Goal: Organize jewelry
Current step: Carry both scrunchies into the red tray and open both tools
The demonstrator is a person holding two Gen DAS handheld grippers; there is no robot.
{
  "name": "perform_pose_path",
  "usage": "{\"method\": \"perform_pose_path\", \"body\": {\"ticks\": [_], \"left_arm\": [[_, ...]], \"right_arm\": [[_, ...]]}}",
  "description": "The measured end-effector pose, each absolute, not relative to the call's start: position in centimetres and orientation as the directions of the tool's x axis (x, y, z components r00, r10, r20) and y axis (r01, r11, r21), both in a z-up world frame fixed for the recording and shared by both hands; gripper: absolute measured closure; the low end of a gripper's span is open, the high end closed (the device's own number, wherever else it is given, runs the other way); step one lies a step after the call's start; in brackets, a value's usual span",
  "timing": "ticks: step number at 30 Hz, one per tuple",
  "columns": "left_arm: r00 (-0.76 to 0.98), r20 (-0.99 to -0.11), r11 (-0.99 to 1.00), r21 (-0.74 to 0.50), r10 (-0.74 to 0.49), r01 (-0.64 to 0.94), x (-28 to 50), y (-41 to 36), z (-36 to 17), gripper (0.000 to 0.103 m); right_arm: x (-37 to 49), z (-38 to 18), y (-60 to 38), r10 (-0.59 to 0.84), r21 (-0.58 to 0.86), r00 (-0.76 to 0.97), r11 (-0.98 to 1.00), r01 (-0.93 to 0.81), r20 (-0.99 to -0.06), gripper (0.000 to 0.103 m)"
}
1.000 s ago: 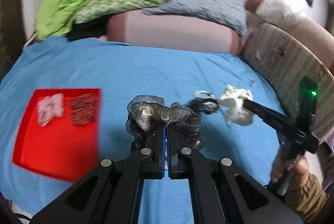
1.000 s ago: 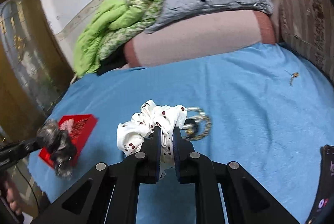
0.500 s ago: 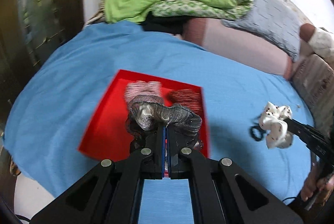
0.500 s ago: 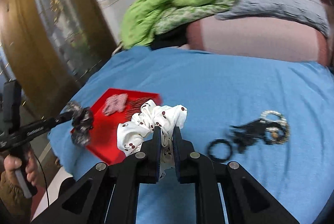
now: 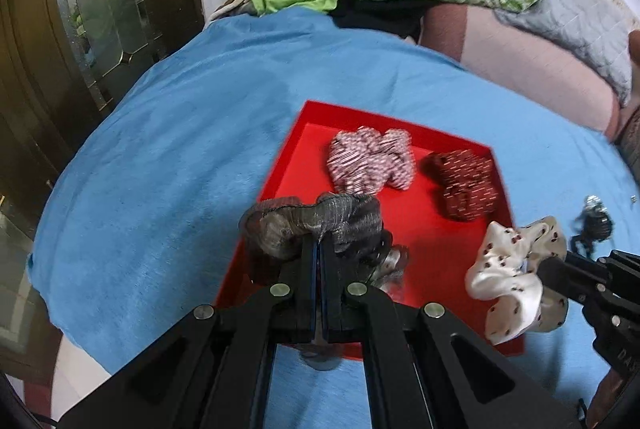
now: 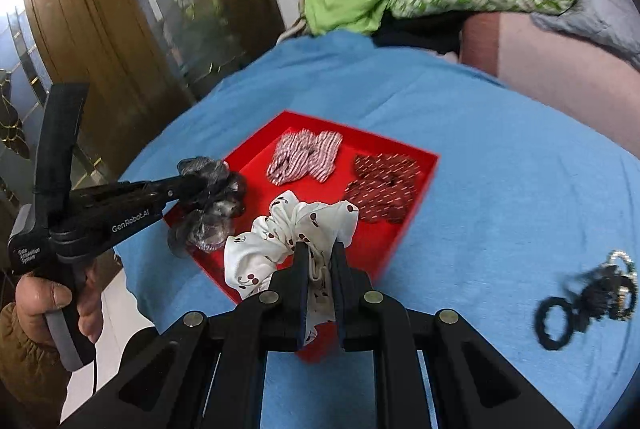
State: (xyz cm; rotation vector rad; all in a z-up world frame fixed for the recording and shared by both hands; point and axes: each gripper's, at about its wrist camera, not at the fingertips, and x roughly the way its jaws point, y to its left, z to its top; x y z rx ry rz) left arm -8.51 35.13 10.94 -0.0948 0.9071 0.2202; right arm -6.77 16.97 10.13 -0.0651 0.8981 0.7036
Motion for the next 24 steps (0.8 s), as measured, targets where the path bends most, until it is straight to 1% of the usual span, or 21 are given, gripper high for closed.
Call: {"method": "perform_pose_path", "body": {"ticks": [5,10,11,12,13,14,15,16,19,21,22,24], "left_arm": [[0.574,-0.795,0.967,0.059,0.196,-0.249,-8.0,35.6,9.5,0.102],[0.581,-0.784,0.966,0.088,0.217,-0.242,-8.2,35.2,9.5,0.101],[0.584,-0.781,0.966,0.095,0.223,-0.242,-8.3,35.0,9.6,0.099],[0.587,-0.776,0.965,0.103,0.230,-0.241,-8.4,34.8,9.8,0.097],[0.593,-0.769,0.964,0.113,0.239,-0.242,-8.5,34.5,10.2,0.089],[0.599,-0.761,0.962,0.121,0.248,-0.245,-8.7,34.3,10.5,0.078],[0.609,-0.750,0.960,0.130,0.260,-0.249,-9.0,34.1,11.0,0.072],[0.618,-0.738,0.957,0.140,0.272,-0.254,-9.3,33.8,11.5,0.064],[0.640,-0.708,0.951,0.170,0.299,-0.257,-10.1,32.9,12.8,0.059],[0.647,-0.698,0.950,0.180,0.307,-0.256,-10.4,32.3,13.5,0.053],[0.652,-0.692,0.949,0.186,0.311,-0.256,-10.7,31.9,14.0,0.049],[0.658,-0.683,0.948,0.194,0.316,-0.253,-11.1,31.2,14.7,0.046]], "right_arm": [[-5.7,7.3,19.1,0.514,0.247,0.366,0.781,-0.573,-0.776,0.091],[-5.7,5.6,20.2,0.499,0.244,0.333,0.778,-0.579,-0.800,0.088],[-5.7,5.5,20.2,0.497,0.243,0.333,0.779,-0.578,-0.802,0.085],[-5.7,5.5,20.2,0.499,0.246,0.332,0.779,-0.577,-0.801,0.076],[-5.7,5.7,20.1,0.499,0.244,0.336,0.780,-0.577,-0.799,0.072],[-5.8,6.0,20.1,0.499,0.241,0.344,0.781,-0.577,-0.796,0.064],[-5.9,6.2,19.9,0.500,0.238,0.351,0.781,-0.577,-0.792,0.061],[-5.9,6.6,19.7,0.503,0.237,0.359,0.782,-0.576,-0.786,0.060],[-6.1,7.8,18.8,0.517,0.250,0.377,0.785,-0.567,-0.768,0.058],[-6.4,8.6,17.9,0.524,0.257,0.394,0.789,-0.558,-0.755,0.053],[-6.5,8.9,17.4,0.526,0.259,0.402,0.792,-0.553,-0.749,0.052],[-6.8,9.6,16.2,0.529,0.263,0.417,0.797,-0.544,-0.739,0.049]]}}
